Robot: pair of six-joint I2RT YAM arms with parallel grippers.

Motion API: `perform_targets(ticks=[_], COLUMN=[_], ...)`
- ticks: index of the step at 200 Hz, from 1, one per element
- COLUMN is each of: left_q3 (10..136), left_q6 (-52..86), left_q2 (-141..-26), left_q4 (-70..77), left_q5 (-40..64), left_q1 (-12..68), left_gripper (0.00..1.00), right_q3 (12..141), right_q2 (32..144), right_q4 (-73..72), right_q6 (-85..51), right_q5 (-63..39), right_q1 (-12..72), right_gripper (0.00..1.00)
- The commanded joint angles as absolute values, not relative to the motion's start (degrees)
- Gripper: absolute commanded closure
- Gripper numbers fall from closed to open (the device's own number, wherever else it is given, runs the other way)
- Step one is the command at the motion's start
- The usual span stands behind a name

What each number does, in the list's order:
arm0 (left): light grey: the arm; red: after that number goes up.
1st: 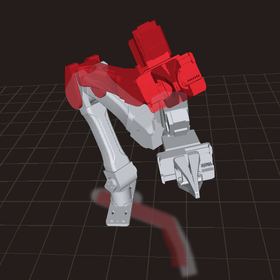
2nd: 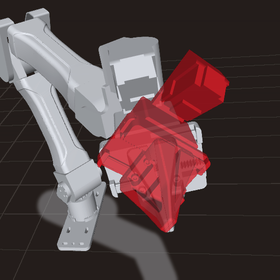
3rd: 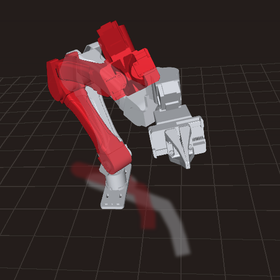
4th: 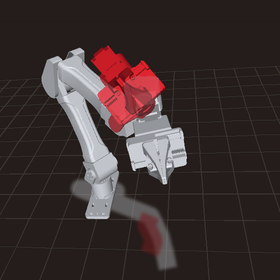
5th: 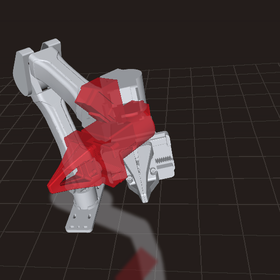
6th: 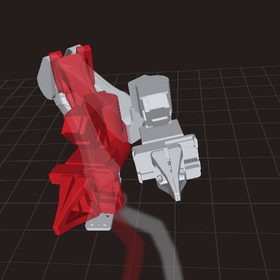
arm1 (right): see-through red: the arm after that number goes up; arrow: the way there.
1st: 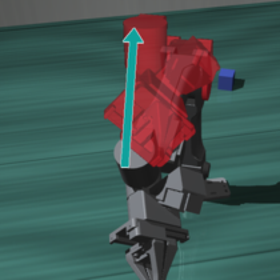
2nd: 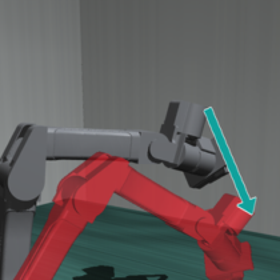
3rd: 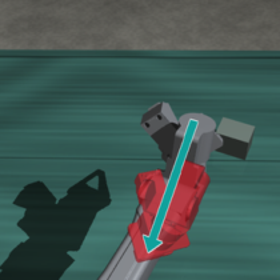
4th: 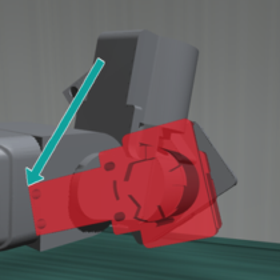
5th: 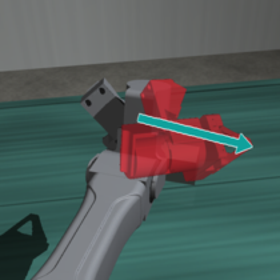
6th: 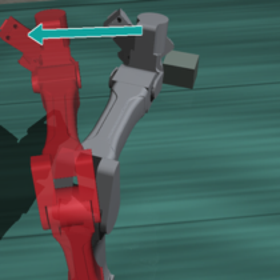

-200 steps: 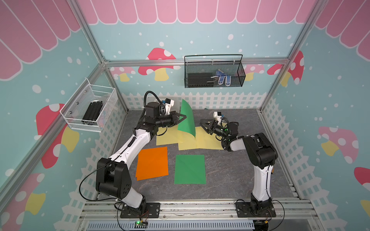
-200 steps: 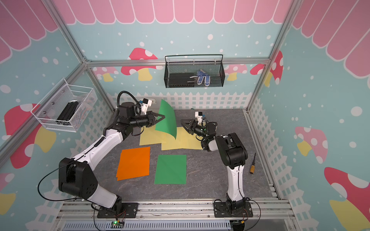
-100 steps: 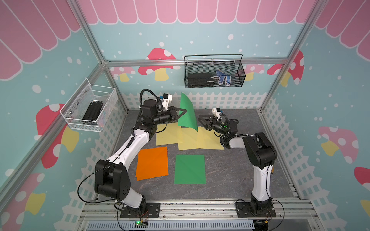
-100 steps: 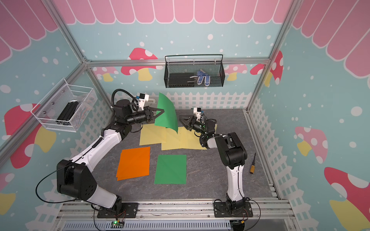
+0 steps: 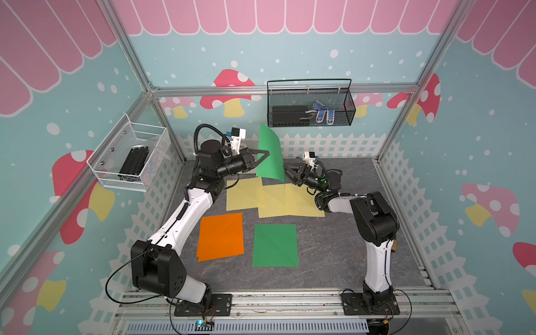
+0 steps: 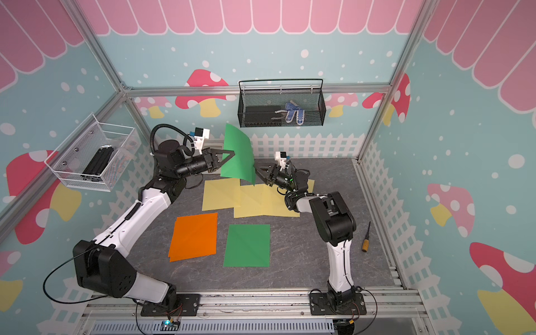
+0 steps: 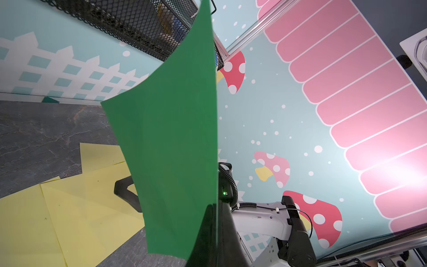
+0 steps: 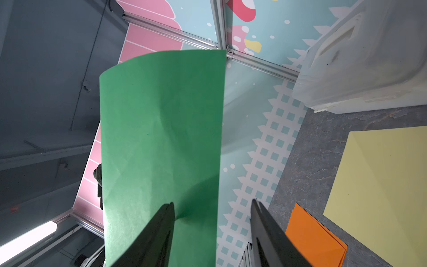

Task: Sort the scattered colored papers by color
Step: Pick up the colored paper from the center of the board.

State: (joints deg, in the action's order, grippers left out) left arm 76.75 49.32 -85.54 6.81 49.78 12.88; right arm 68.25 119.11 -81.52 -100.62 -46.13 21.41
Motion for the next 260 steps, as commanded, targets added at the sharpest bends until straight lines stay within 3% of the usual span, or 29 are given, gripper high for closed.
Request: perform_targets(ticks=[1, 120, 191, 223, 260], left_q3=[75.5, 74.6, 75.2, 74.9, 74.3], left_q6=[49.7, 44.7, 41.6, 41.2, 40.7], left_q2=[-83.6, -83.8, -83.5, -83.0, -82.6], left_q4=[7.6, 0.4, -3.8, -4.5, -5.0], left_q5=[50.6, 48.1, 47.8, 48.1, 48.3], left_q1=[12.6, 9.7, 8.3, 7.6, 7.3], left_gripper=[1.00, 1.00, 1.00, 1.00, 1.00], right_q3=[70.3, 66.5, 63.2, 63.1, 63.0], right_q2=[118.5, 110.6, 106.9, 107.0, 107.0], right_q4=[-85.6, -85.6, -85.5, -85.5, -85.5], right_q6=[-103.8, -104.5, -104.7, -105.2, -105.6], right_q5=[-45.7, -47.5, -48.4, -48.5, -48.9], right_q1=[21.7, 21.8, 21.8, 21.9, 21.8], right_gripper=[0.46, 0.63, 0.63, 0.70, 0.69])
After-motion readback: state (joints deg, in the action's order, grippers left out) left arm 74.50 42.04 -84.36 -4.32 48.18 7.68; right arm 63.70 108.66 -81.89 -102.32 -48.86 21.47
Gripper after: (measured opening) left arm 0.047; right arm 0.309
